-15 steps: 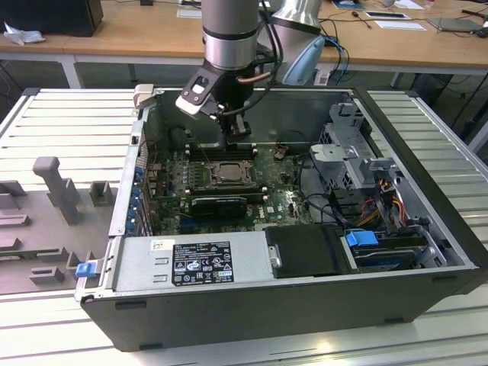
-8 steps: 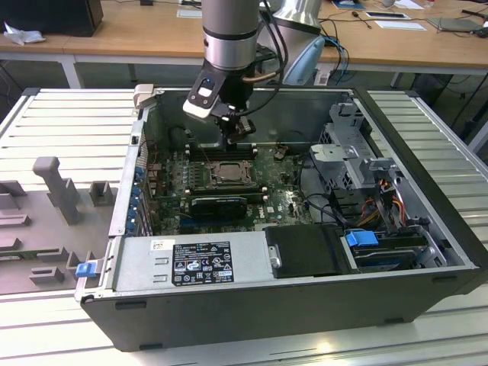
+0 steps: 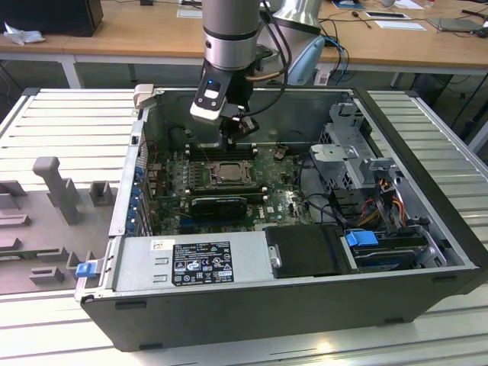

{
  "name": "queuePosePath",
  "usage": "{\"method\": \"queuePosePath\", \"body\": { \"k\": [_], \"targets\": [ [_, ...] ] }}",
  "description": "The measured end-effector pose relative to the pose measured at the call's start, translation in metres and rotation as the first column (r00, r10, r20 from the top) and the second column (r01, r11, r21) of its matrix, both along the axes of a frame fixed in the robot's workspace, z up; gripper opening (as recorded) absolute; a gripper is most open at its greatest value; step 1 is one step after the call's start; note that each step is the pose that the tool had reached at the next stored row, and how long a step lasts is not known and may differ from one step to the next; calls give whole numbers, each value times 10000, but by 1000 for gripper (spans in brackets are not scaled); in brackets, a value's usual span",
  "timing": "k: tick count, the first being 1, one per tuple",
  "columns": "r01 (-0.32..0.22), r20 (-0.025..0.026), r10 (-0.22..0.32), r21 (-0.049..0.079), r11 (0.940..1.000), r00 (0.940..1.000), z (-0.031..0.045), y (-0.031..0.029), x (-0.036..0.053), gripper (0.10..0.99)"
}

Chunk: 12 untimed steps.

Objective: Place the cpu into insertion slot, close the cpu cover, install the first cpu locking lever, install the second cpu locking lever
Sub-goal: 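Install the first cpu locking lever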

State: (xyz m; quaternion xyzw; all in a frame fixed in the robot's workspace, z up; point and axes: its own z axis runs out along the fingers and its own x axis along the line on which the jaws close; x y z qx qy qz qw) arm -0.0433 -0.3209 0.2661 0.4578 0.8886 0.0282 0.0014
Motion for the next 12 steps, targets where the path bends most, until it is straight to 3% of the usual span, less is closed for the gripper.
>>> {"method": "queuePosePath", "body": {
  "k": [5, 10, 12],
  "targets": [
    [-953, 0, 953, -19, 9954, 9954, -1, 0, 0, 106],
    [-2014, -4, 2014, -45, 9795, 9795, -1, 0, 0, 106],
    [-2503, -8, 2503, -59, 9681, 9682, -1, 0, 0, 106]
  ]
}}
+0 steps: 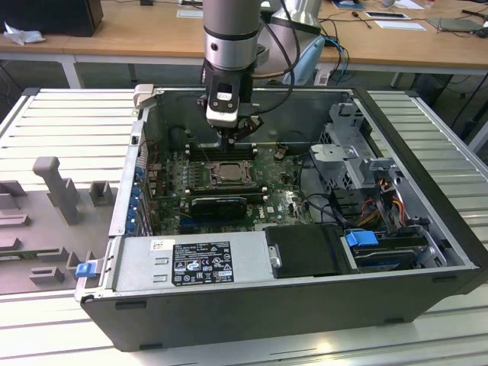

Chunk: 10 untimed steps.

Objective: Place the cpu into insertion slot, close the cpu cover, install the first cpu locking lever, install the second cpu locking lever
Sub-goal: 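Install the first cpu locking lever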

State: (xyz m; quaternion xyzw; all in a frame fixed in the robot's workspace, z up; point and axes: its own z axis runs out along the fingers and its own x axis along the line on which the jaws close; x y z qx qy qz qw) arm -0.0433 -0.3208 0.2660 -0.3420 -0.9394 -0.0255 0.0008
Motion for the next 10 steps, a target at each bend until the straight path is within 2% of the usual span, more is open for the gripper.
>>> {"method": "queuePosePath", "body": {
  "k": [2, 4, 7, 9, 10],
  "targets": [
    [-393, 0, 393, -10, 9992, 9992, 0, 0, 0, 106],
    [-975, -1, 975, -21, 9952, 9952, 0, 0, 0, 106],
    [-1491, -2, 1491, -27, 9888, 9888, 0, 0, 0, 106],
    [-1989, -2, 1989, -28, 9800, 9800, 0, 0, 0, 106],
    [-2315, -2, 2315, -28, 9728, 9728, -1, 0, 0, 106]
  ]
}}
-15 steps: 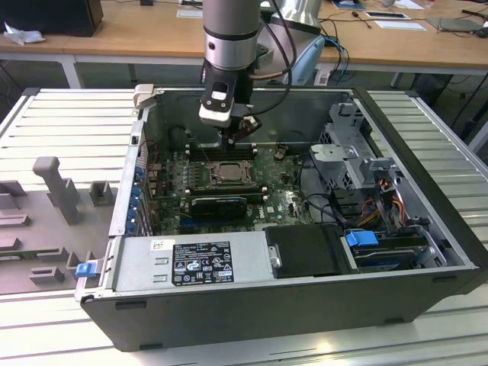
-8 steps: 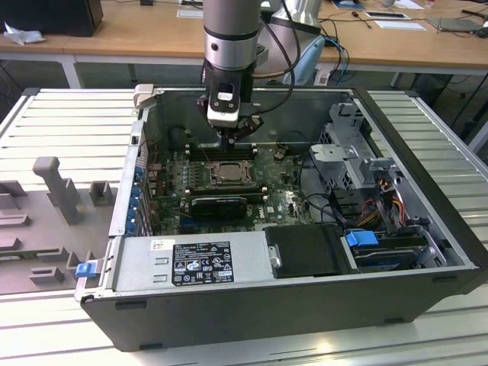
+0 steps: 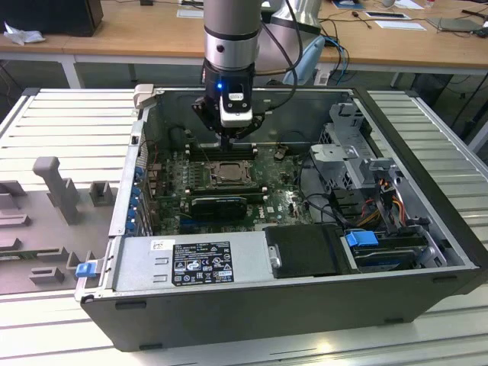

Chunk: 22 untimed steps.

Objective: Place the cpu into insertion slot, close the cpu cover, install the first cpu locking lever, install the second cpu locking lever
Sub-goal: 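Install the first cpu locking lever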

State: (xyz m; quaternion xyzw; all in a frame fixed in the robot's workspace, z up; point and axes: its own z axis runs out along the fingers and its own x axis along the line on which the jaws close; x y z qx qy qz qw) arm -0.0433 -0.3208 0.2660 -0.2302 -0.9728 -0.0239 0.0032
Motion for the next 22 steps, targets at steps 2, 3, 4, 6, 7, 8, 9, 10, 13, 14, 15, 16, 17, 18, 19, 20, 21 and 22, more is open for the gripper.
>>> {"method": "queuePosePath", "body": {
  "k": [2, 3, 4, 6, 7, 8, 9, 10, 13, 14, 15, 16, 17, 18, 19, 20, 21, 22],
  "targets": [
    [-739, 0, 739, 0, 9973, 9973, 0, 0, 0, 106],
    [-1122, 0, 1122, 0, 9937, 9937, 0, 0, 0, 106],
    [-1433, 0, 1433, 0, 9897, 9897, 0, 0, 0, 106],
    [-1853, 0, 1853, 0, 9827, 9827, 0, 0, 0, 106],
    [-2080, 0, 2080, 0, 9781, 9781, 0, 0, 0, 106],
    [-2387, 0, 2387, 0, 9711, 9711, 0, 0, 0, 106],
    [-2564, 0, 2564, 0, 9666, 9666, 0, 0, 0, 106],
    [-2710, 0, 2710, 0, 9626, 9626, 0, 0, 0, 106],
    [-3221, 0, 3221, 0, 9467, 9467, 0, 0, 0, 106],
    [-3476, 0, 3476, 0, 9376, 9376, 0, 0, 0, 106],
    [-3657, 1, 3657, 0, 9307, 9307, 0, 0, 0, 106],
    [-3807, 0, 3807, 0, 9247, 9247, 0, 0, 0, 106],
    [-4164, 1, 4164, 0, 9092, 9092, 0, 0, 0, 106],
    [-4402, 1, 4402, 0, 8979, 8979, 0, 0, 0, 106],
    [-4654, 1, 4654, 0, 8851, 8851, 0, 0, 0, 106],
    [-4993, 0, 4993, 0, 8664, 8664, 0, 0, 0, 106],
    [-5222, 0, 5222, 0, 8528, 8528, -1, 0, 0, 106],
    [-5376, 0, 5376, 0, 8432, 8432, -1, 0, 0, 106]
  ]
}}
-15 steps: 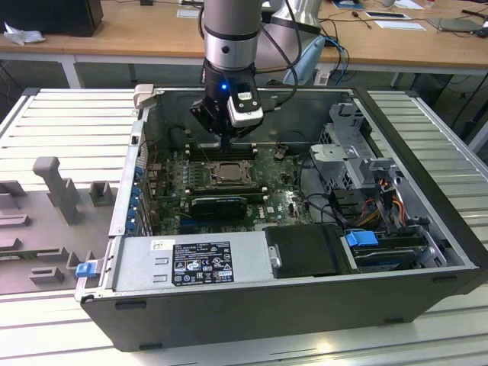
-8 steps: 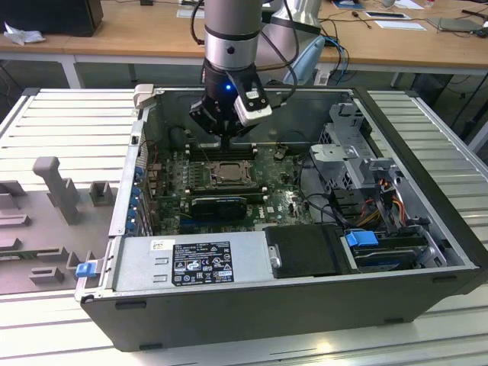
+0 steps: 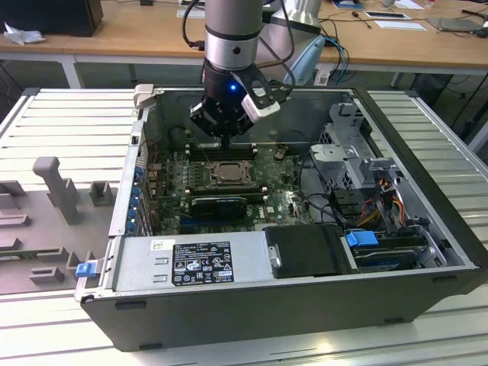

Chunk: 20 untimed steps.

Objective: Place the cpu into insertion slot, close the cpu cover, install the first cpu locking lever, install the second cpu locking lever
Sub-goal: 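Install the first cpu locking lever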

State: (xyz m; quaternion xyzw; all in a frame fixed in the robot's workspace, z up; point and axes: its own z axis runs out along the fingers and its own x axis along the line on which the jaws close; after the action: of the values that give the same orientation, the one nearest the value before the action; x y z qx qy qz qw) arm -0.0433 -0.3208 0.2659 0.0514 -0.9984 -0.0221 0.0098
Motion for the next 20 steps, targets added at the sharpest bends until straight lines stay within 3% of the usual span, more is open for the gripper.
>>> {"method": "queuePosePath", "body": {
  "k": [3, 5, 7, 11, 16, 20],
  "targets": [
    [-427, 2, 427, 3, 9991, 9991, -2, 0, -14, 106],
    [-444, 51, 444, 17, 9990, 9990, -8, 0, -74, 106],
    [-436, 83, 436, 23, 9990, 9990, -22, 0, -140, 106],
    [31, 82, -31, 22, 10000, 10000, -50, 1, -157, 106],
    [50, 125, -50, 22, 10000, 9999, -67, 0, -391, 106],
    [50, 148, -50, 50, 10000, 9999, -78, 1, -494, 106]
  ]
}}
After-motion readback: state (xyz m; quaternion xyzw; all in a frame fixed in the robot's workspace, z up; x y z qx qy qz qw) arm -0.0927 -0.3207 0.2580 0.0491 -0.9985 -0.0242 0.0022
